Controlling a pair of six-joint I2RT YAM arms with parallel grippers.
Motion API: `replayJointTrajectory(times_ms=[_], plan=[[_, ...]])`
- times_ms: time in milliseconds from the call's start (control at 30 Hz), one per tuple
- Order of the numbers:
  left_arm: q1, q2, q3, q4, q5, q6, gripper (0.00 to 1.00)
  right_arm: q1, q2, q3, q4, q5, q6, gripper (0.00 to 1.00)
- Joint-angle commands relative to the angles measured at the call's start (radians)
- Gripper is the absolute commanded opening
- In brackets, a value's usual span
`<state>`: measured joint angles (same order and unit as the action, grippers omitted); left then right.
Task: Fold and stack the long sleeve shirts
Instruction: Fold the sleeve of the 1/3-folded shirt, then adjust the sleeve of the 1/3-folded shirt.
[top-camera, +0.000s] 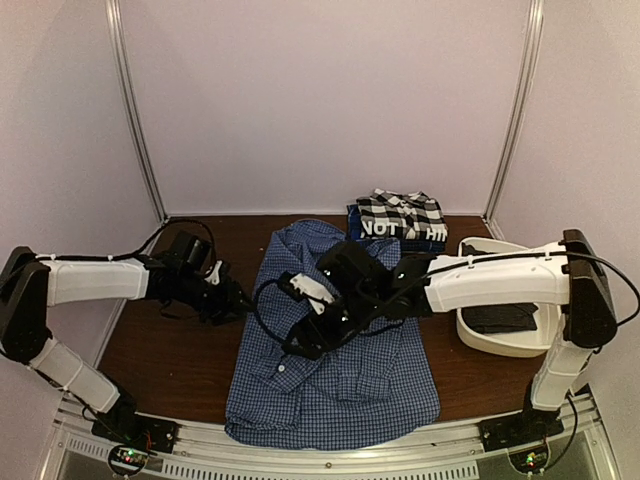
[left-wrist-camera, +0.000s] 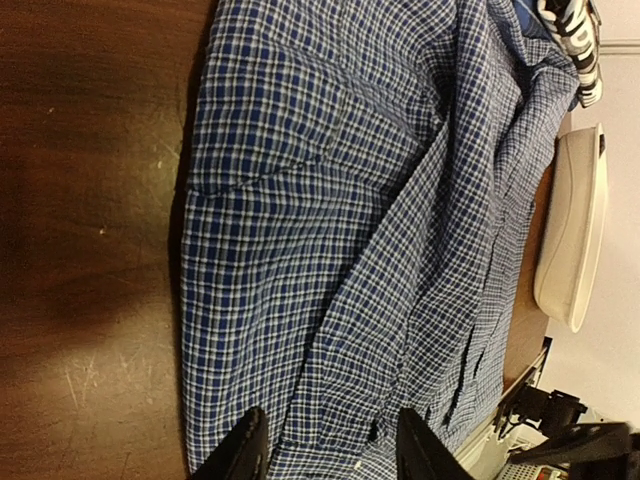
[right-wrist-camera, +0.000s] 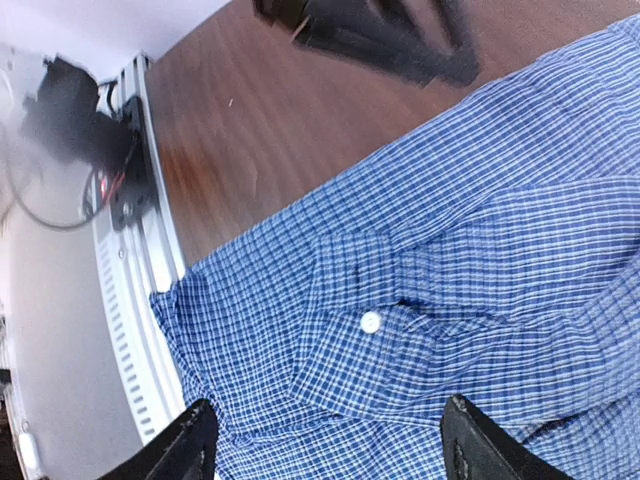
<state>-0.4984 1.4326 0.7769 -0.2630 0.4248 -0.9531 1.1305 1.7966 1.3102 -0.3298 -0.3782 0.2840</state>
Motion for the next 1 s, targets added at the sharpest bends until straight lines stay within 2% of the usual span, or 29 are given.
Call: replayJointTrajectory(times_ms=[0,200,367,667,967], plan=[[0.009,0.054,0.044,0.034,0.068,0.08,0.44,-0.105,-0.078,-0.014,0.026,0.07,0.036,0.77],[-0.023,0.101,0.061,-0.006,0.085,0.142,0.44,-0.228,-0.075,-0.08,0.109,0.102,0.121,0.69],[-0.084,0.166,0.106,-0.035,0.056,0.2,0.44,-0.289,0.011,-0.021,0.17,0.084,0.146,0.65],[-0.091,0.386,0.416,-0.046,-0.054,0.302,0.44,-0.372,0.094,-0.019,0.265,0.053,0.192,0.61],[-0.091,0.601,0.612,-0.058,-0.029,0.361,0.43,-0.402,0.095,-0.061,0.302,0.029,0.21,0.6]])
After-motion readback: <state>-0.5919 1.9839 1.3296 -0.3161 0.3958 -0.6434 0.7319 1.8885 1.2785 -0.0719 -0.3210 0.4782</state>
